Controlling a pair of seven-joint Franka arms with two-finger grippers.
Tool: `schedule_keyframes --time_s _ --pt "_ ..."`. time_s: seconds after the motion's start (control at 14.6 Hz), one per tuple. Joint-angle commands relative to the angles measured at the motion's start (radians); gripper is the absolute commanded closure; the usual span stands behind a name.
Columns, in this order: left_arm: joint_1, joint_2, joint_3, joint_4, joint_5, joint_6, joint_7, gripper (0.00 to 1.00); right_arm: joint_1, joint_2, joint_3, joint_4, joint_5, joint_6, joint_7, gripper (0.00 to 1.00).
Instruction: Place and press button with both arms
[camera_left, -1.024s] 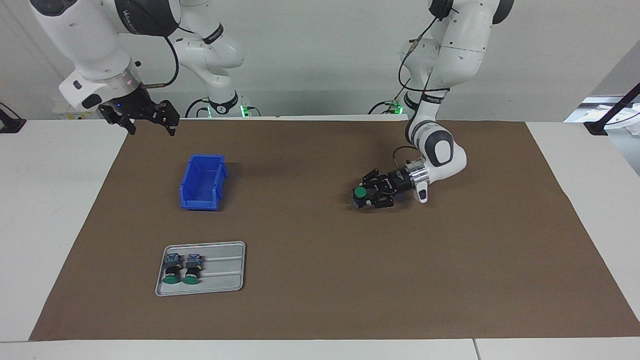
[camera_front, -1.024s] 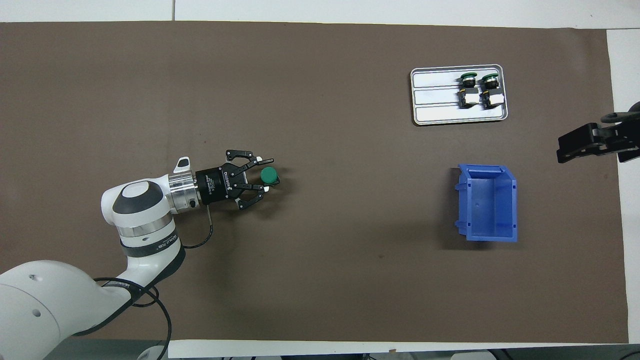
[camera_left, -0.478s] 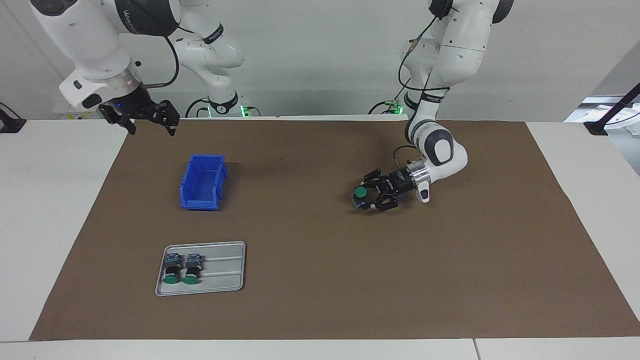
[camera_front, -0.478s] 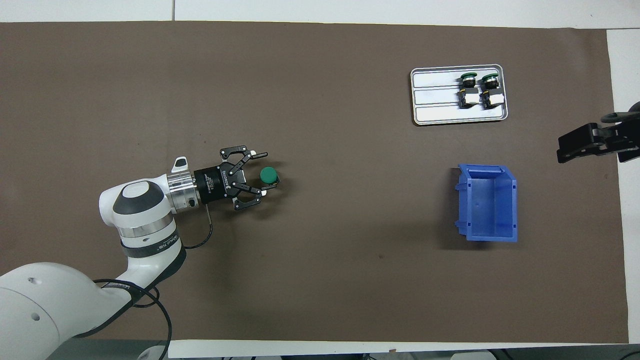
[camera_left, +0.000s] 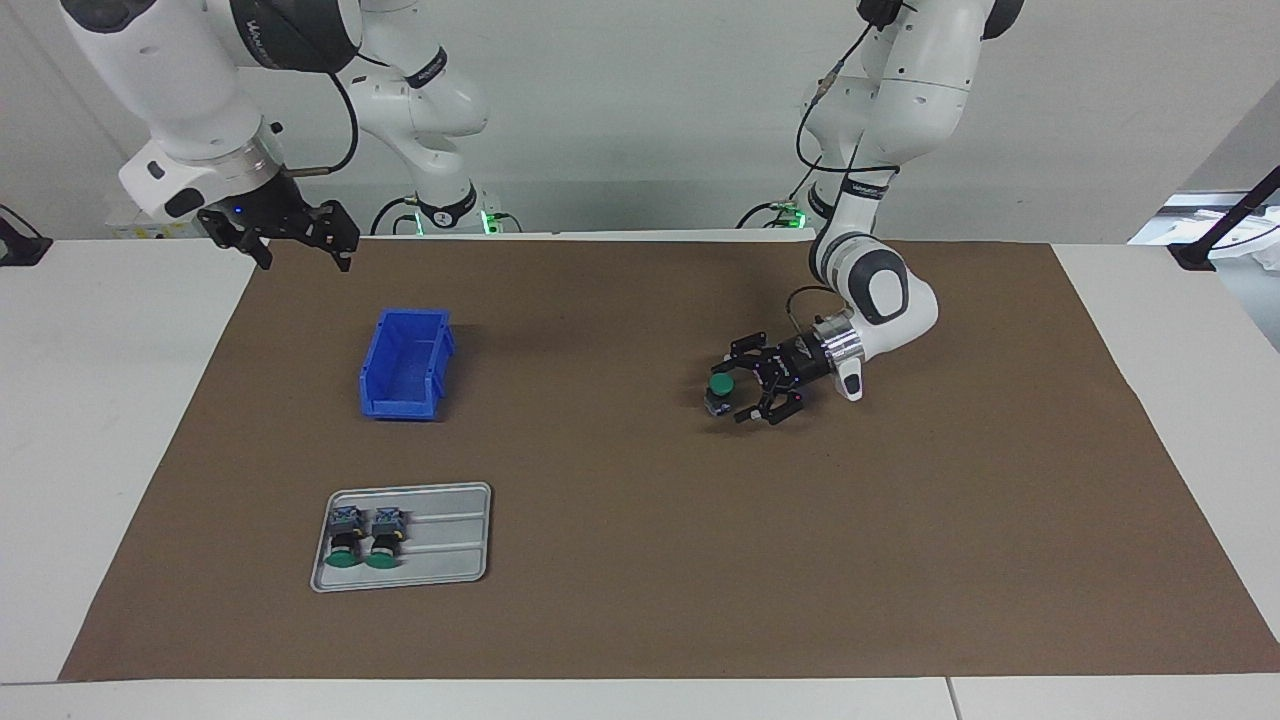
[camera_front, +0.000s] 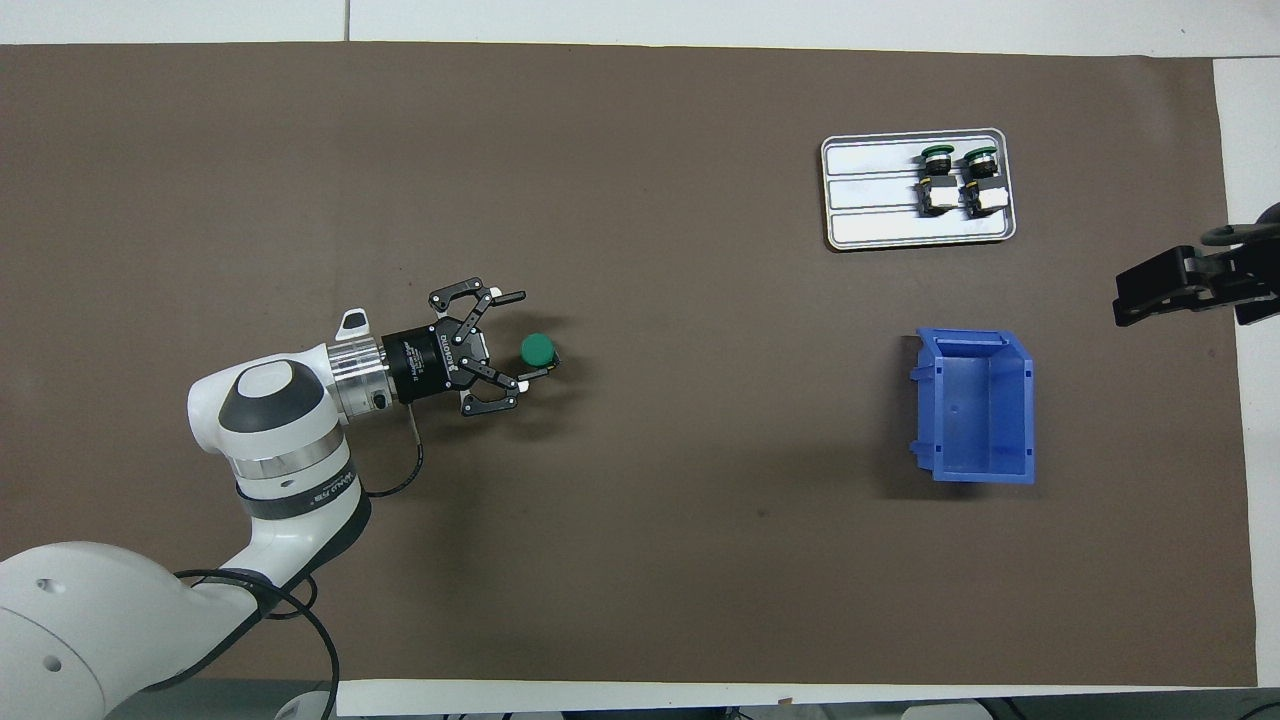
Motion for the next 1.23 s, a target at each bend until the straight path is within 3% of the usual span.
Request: schedule_keyframes --time_s 0.0,0.14,0.41,0.68,1.16 --pt "-0.038 -0.074 0.007 -0.025 -0.011 0.081 -0.05 0.0 -0.009 -0.022 0.003 -0.027 0.001 0.01 -0.02 0.01" --pt "-0.072 -0.108 0.008 -0.019 -0.004 0.17 -0.095 0.0 -0.009 -0.022 0.003 -0.027 0.001 0.01 -0.02 0.01" --pt "-0.063 -0.189 0.01 -0.022 0.073 0.195 -0.16 0.0 -0.009 -0.022 0.003 -0.027 0.001 0.01 -0.02 0.01" --pt "-0.04 -0.234 0.011 0.004 0.332 0.21 -0.337 0.0 -0.012 -0.022 0.004 -0.027 0.001 0.01 -0.02 0.01" --pt "0.008 -0.298 0.013 0.064 0.752 0.16 -0.435 0.0 -0.009 -0.022 0.004 -0.027 0.001 0.008 -0.02 0.01"
